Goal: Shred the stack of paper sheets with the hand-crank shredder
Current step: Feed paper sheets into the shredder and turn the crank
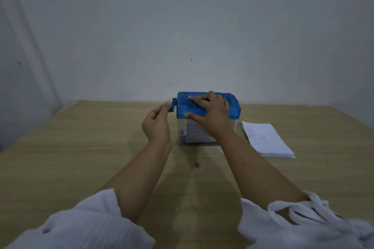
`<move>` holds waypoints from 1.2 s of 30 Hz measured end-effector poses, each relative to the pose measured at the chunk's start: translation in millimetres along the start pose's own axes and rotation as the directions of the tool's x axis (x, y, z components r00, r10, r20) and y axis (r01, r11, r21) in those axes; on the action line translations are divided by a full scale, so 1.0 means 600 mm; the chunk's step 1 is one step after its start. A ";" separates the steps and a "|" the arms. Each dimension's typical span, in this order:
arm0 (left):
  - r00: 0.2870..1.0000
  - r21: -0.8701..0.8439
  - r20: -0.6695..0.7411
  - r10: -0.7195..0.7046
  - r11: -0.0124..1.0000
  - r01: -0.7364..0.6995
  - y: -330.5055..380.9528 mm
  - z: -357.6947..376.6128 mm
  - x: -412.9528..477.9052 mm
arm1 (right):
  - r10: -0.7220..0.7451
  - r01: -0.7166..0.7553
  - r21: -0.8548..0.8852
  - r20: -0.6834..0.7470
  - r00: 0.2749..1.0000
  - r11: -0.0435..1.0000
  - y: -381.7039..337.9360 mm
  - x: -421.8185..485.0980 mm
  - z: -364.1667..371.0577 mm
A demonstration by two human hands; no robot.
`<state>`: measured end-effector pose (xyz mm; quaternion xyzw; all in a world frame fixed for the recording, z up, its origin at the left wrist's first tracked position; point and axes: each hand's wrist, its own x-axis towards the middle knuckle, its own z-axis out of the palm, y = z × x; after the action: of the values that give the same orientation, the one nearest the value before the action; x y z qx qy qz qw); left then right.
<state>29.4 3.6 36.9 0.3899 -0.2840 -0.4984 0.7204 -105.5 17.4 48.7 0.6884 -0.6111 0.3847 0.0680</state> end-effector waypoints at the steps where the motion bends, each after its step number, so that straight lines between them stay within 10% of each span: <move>1: 1.000 0.032 -0.003 -0.018 0.999 0.018 -0.006 -0.011 -0.003 | -0.003 0.003 -0.004 0.002 1.000 1.000 -0.001 -0.001 0.000; 10: 0.971 0.278 0.062 -0.233 0.938 0.207 -0.040 -0.049 0.039 | -0.039 0.039 0.021 0.002 0.999 0.999 0.000 -0.005 -0.002; 21: 0.977 0.590 0.129 0.169 0.779 -0.212 -0.039 -0.030 0.048 | -0.093 0.087 -0.105 -0.048 0.995 0.991 0.006 -0.006 0.013; 26: 0.771 0.435 0.318 0.551 0.638 -0.635 -0.007 -0.021 0.004 | -0.174 0.185 -0.084 0.118 0.978 0.979 0.020 -0.012 -0.020; 28: 0.683 0.358 0.441 0.582 0.584 -0.729 -0.002 -0.007 -0.026 | -0.189 0.189 -0.020 -0.017 0.982 0.982 0.039 -0.023 -0.042; 32: 0.584 0.257 0.663 0.469 0.589 -0.766 -0.037 0.016 -0.091 | -0.019 0.030 0.025 -0.358 0.934 0.999 0.116 -0.065 -0.078; 36: 0.477 0.305 0.863 0.170 0.578 -0.757 -0.106 0.040 -0.151 | 0.296 -0.303 0.018 -0.280 0.913 0.953 0.198 -0.121 -0.094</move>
<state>-52.2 69.6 -5.8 0.2670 -0.8139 -0.2408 0.4563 -233.7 77.8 -1.2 0.5246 -0.6983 0.4760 0.1028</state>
